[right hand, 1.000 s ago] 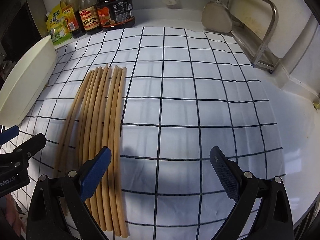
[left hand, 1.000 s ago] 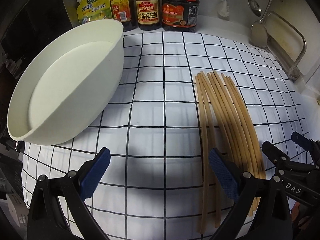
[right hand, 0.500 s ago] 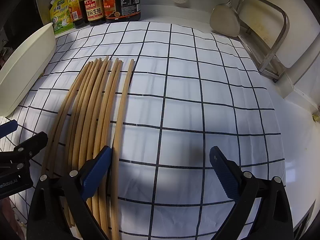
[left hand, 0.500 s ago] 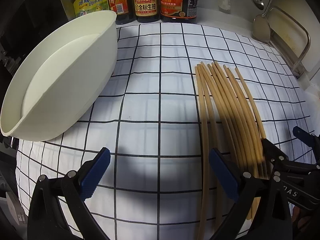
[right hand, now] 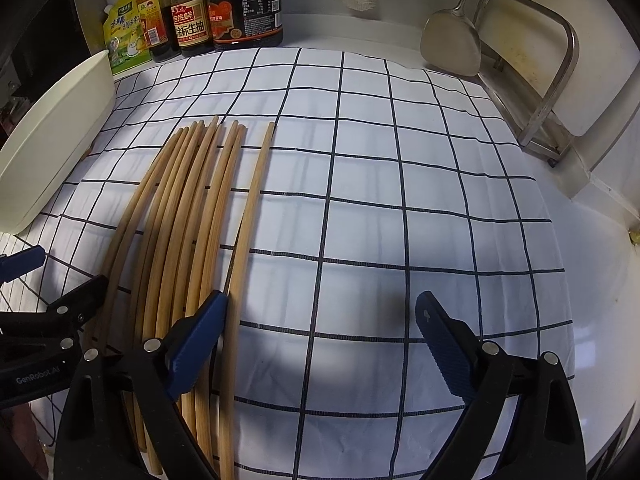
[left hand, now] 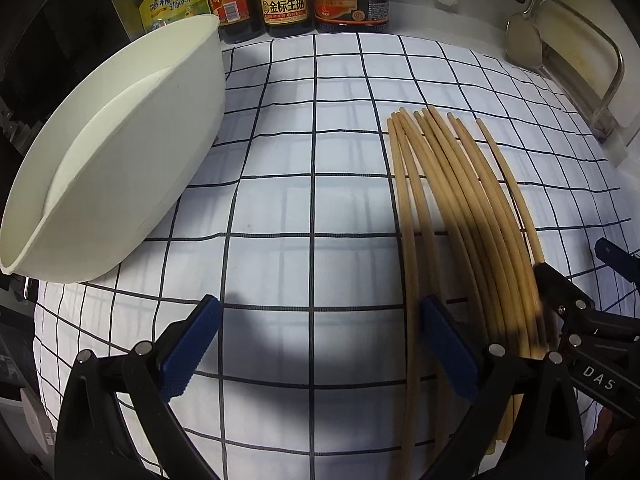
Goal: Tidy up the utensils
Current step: 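Close the left tool on one wooden chopstick while the right tool grasps another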
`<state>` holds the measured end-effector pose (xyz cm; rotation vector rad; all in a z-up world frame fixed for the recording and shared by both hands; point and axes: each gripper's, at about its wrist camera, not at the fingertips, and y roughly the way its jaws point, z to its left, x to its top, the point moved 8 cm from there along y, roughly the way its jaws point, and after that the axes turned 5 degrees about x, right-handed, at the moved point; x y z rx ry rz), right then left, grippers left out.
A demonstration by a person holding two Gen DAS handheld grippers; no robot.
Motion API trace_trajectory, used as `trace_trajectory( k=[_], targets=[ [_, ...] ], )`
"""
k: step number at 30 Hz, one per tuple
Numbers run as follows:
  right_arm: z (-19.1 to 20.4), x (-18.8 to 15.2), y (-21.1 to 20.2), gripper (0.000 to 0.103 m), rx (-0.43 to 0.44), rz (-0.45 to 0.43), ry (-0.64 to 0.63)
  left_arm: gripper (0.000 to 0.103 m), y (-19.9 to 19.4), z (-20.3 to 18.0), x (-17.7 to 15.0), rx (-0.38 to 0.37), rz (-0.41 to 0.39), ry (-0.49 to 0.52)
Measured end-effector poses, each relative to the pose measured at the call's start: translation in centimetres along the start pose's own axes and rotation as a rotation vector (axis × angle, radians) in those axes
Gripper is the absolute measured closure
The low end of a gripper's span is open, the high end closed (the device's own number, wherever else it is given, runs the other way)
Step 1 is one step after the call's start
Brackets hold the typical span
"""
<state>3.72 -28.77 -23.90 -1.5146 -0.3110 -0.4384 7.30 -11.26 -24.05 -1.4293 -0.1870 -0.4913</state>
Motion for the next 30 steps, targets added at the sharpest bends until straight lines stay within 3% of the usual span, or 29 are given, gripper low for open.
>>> trace_trajectory(
  k=[4,8,14,17,24,30],
  targets=[
    [0.4,0.0,-0.1,0.021,0.008,-0.012,0.007,0.007,0.0,0.3,0.2,0.018,-0.012,-0.012],
    [1.2,-0.2,-0.4,0.036,0.026,-0.029,-0.009,0.032,-0.4,-0.1,0.2,-0.031,-0.014,-0.038],
    [2.7,-0.2,-0.7,0.067,0.068,-0.024,-0.058,0.071,-1.0,-0.6,0.3,-0.06,-0.03,-0.02],
    [3.5,-0.2,-0.8,0.096,0.076,-0.016,-0.089,0.094,-1.0,-0.6,0.4,-0.065,-0.03,-0.011],
    [2.8,-0.1,-1.1,0.097,0.123,-0.007,-0.005,0.096,-1.4,-0.5,0.3,-0.118,-0.019,-0.001],
    [2.7,1.2,-3.9,0.097,0.145,-0.05,0.054,0.096,-4.4,0.3,1.7,-0.153,-0.066,-0.002]
  ],
)
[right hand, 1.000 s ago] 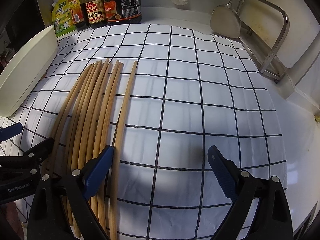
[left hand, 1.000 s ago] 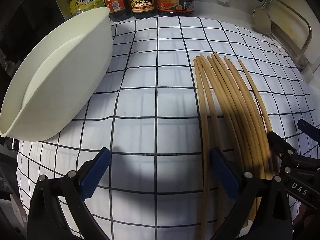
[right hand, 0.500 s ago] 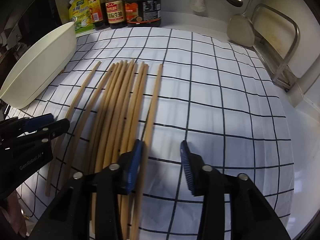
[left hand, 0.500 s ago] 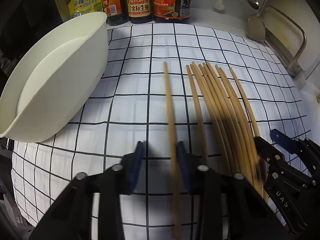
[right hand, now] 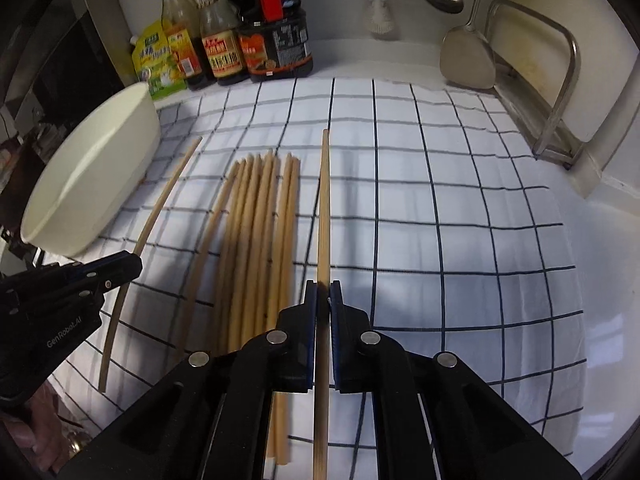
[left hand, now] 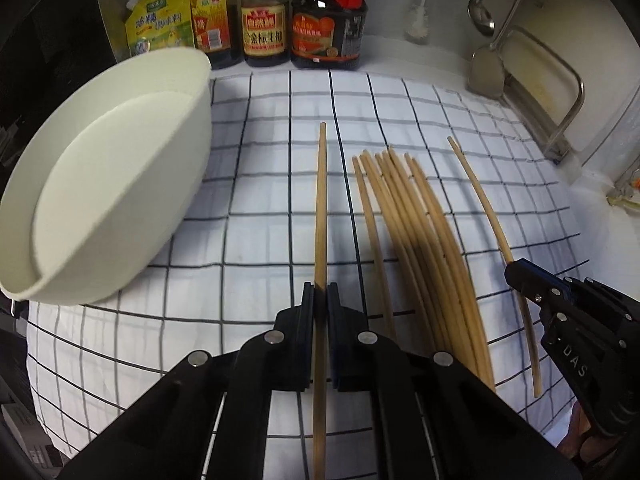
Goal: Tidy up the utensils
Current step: 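Close the left tool on one wooden chopstick while the right tool grasps another, then carry both held chopsticks up and over the white bowl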
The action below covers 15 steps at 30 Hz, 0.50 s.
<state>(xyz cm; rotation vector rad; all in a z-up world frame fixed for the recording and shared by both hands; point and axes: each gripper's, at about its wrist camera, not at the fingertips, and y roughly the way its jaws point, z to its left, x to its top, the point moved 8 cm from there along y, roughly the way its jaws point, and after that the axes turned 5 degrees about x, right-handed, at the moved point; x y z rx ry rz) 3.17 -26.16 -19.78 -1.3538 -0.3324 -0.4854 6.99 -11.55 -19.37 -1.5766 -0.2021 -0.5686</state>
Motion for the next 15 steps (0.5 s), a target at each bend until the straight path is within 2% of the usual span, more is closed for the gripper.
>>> trace_trajectory(
  k=[3,8,15],
  targets=[
    [1.4,1.5,-1.9,0.097,0.011,-0.036,0.001,0.096,-2.3,1.2,1.3,0.005,-0.049,-0.008],
    [6.4,4.6,-4.1,0.097,0.075,-0.081,-0.017,0.096,-6.2,5.0,3.7,0.006,-0.118,-0.034],
    [16.4,9.9,-3.5,0.097,0.192,-0.125,-0.092,0.096,-9.3,13.3,6.6,0.066,-0.178,-0.064]
  ],
)
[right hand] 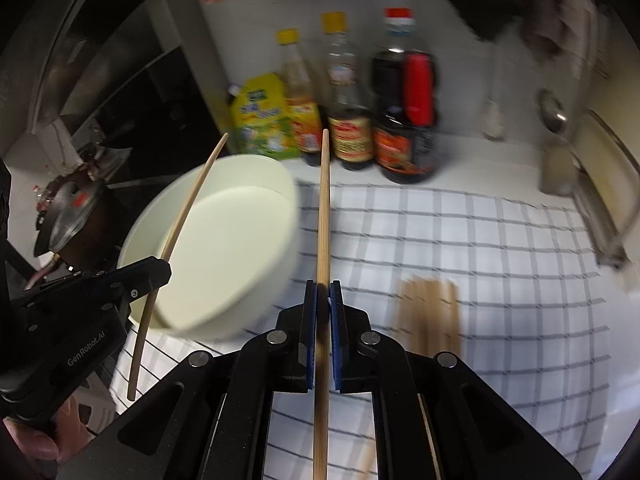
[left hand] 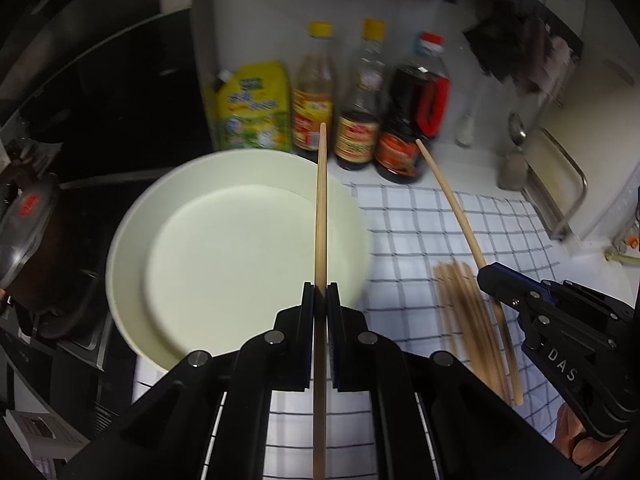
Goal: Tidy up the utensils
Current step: 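Carry both held chopsticks up and over the white bowl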
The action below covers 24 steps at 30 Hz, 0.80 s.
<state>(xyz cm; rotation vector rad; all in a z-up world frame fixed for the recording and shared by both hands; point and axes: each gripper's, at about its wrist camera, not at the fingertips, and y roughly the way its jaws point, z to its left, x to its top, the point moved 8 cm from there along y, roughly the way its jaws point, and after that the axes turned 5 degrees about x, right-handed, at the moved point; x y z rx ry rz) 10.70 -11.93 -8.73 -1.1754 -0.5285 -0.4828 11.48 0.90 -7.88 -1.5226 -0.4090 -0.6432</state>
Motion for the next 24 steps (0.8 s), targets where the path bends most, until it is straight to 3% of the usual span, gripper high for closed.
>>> trace_trajectory(
  k=[5,9,18,24],
  targets=[
    [5.3,2.8,4.7,0.097,0.054,0.015,-0.03,0.096,1.6,6.4,2.3,0.027,0.003,-0.028],
    [8.0,4.3,9.1,0.097,0.059,0.052,-0.023,0.096,4.4,9.3,2.6,0.032,0.029,-0.02],
    [9.2,2.7,15.8,0.097,0.04,0.165,0.031,0.096,10.9,11.5,1.3,0.013,0.135,-0.016],
    [9.0,1.5,17.5,0.097,0.014,0.208,0.054,0.096,13.0,12.1,0.8,0.025,0.18,-0.004]
  ],
)
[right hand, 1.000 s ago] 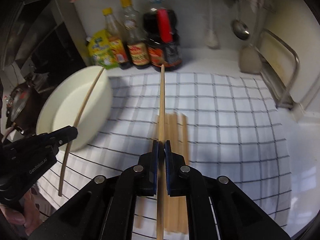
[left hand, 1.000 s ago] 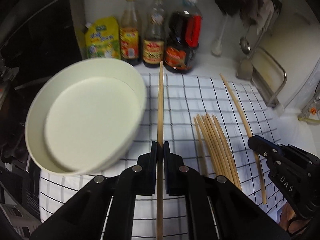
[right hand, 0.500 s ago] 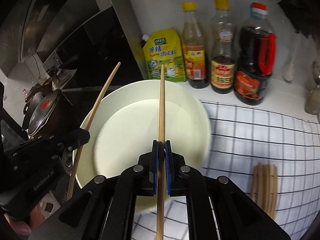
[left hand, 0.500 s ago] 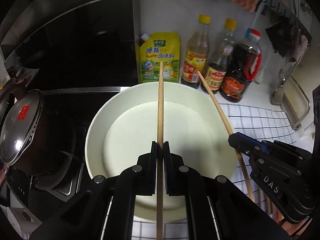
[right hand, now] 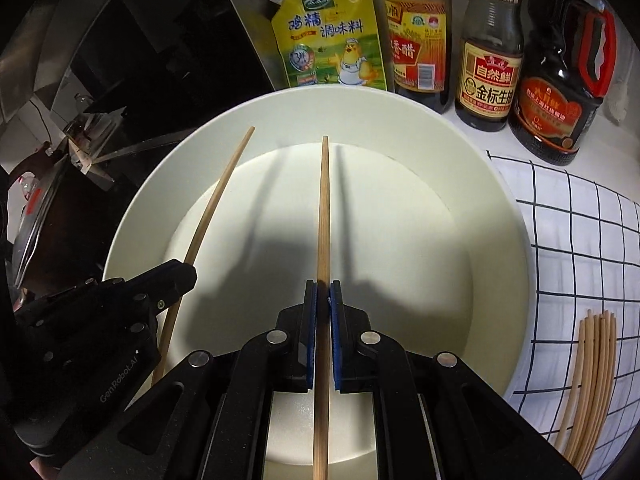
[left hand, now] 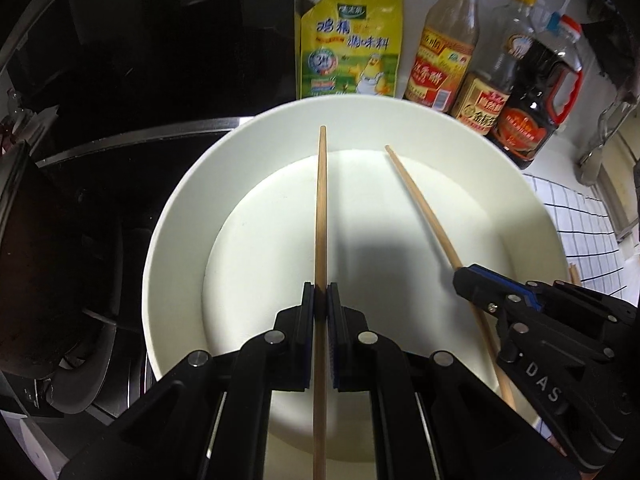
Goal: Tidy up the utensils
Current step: 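Carry both held chopsticks up and over the white bowl, then open the left tool over the bowl while the right tool releases its chopstick, then move both open tools back to the chopstick bundle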
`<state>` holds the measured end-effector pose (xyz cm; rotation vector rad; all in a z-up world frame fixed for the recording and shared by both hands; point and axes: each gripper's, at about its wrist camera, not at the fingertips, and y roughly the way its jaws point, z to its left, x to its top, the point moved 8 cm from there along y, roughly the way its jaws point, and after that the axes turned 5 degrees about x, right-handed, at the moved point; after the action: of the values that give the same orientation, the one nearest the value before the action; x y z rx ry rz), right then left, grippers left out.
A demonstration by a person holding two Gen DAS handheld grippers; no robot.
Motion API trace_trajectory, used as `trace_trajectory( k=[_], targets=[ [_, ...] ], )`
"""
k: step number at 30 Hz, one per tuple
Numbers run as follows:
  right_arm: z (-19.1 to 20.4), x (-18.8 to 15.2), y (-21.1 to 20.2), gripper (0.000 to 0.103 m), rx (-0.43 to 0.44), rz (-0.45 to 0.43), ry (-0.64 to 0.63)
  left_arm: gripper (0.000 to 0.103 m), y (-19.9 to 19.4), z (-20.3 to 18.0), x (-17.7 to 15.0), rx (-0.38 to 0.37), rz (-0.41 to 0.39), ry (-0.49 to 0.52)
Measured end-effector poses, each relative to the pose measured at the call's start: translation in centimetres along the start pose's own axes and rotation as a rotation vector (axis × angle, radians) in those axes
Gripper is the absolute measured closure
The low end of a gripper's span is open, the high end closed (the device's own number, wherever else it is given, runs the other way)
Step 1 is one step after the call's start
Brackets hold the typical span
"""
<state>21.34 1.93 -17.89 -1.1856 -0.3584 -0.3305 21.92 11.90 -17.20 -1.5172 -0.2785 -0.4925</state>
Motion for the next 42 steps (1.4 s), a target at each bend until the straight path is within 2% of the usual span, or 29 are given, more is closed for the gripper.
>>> trace_trajectory(
  k=[5,6,7,8,9,11,19,28,32,42],
  targets=[
    [-0.1,0.0,-0.1,0.096,-0.003,-0.006,-0.006,0.092,0.3,0.5,-0.1,0.014,0.011,-0.016],
    [-0.3,0.3,-0.2,0.096,-0.015,-0.016,-0.004,0.083,0.3,0.6,0.0,0.02,0.012,-0.021],
    [-0.4,0.4,-0.5,0.096,-0.023,-0.027,-0.003,0.078,0.2,0.7,-0.1,0.031,0.014,-0.027],
    [-0.4,0.4,-0.8,0.096,-0.023,-0.031,-0.003,0.063,0.0,0.8,0.0,0.033,0.011,-0.032],
    [-0.5,0.4,-1.2,0.096,-0.025,-0.038,-0.003,0.044,-0.2,1.0,0.0,0.041,0.002,-0.038],
    [-0.6,0.4,-1.7,0.096,-0.029,-0.046,-0.004,0.037,-1.0,1.3,0.1,0.06,-0.027,-0.048],
    [-1.2,-0.7,-5.1,0.094,-0.031,-0.081,0.001,0.035,-3.3,1.6,-0.7,0.056,-0.041,-0.069],
    [-3.1,-4.4,-9.4,0.091,-0.041,-0.091,0.006,0.027,-7.0,-0.9,-2.1,0.042,-0.088,-0.081],
    [-4.1,-6.0,-11.0,0.089,-0.048,-0.099,0.006,0.022,-8.5,-2.9,-3.1,0.021,-0.1,-0.08],
    [-8.1,-9.5,-15.8,0.077,-0.092,-0.132,0.031,0.012,-11.5,-8.8,-5.6,-0.009,-0.135,-0.028]
  ],
)
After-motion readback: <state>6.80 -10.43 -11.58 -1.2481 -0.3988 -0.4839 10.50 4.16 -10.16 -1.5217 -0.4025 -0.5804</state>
